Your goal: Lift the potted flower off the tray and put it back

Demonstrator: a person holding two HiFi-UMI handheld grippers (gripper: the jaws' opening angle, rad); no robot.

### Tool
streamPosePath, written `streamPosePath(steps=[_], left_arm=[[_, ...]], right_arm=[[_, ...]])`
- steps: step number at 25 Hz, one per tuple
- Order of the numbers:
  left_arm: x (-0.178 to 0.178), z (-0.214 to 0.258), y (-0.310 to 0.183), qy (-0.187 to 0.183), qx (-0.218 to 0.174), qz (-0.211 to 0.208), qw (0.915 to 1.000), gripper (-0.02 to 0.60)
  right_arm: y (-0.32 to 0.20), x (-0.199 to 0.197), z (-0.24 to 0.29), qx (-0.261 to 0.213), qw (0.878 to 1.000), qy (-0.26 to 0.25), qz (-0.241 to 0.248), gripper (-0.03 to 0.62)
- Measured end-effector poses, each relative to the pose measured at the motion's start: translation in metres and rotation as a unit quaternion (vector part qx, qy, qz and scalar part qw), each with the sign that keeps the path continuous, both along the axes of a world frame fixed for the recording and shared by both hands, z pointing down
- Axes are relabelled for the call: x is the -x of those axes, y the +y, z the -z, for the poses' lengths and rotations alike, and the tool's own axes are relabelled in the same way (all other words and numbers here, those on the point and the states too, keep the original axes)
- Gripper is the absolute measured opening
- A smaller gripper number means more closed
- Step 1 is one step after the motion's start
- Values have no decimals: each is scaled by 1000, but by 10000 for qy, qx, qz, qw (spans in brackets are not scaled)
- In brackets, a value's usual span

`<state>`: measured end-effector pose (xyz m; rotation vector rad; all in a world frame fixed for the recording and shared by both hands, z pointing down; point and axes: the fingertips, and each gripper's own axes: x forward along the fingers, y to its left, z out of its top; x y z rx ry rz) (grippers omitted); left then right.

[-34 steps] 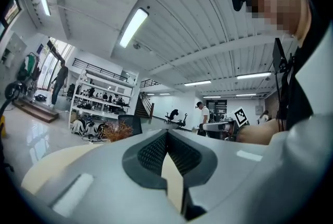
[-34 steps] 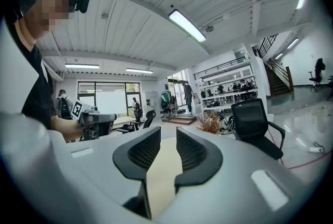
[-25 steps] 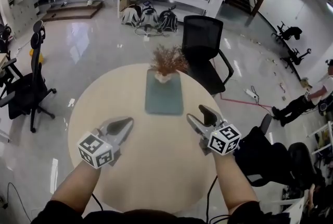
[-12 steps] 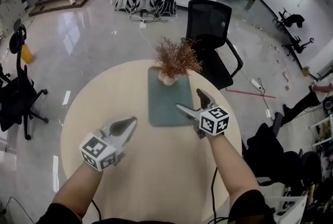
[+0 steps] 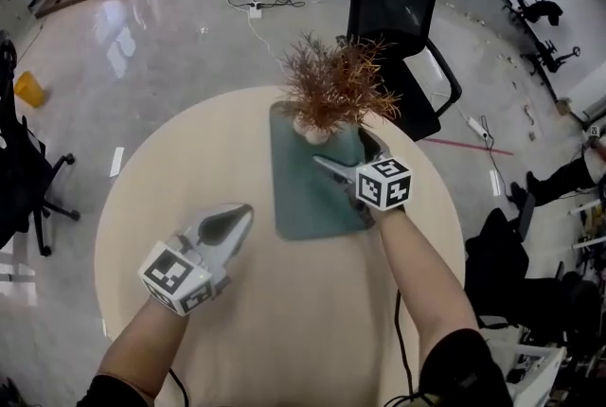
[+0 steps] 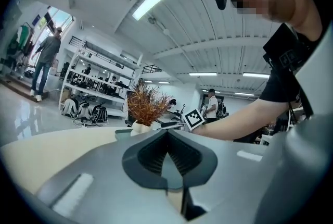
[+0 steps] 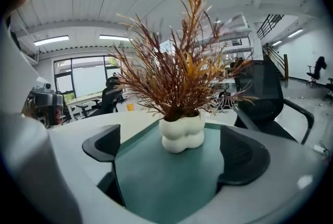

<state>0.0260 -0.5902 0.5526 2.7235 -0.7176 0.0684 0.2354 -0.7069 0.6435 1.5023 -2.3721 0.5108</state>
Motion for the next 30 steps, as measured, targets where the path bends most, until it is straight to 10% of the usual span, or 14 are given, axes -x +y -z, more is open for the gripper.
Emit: streamPosePath(steps=[30], left_arm=[[4,-23,-19,502,-159,-147,9985,-2]], right_arm=[[-91,24,-35,-94,9999,45,90,509]])
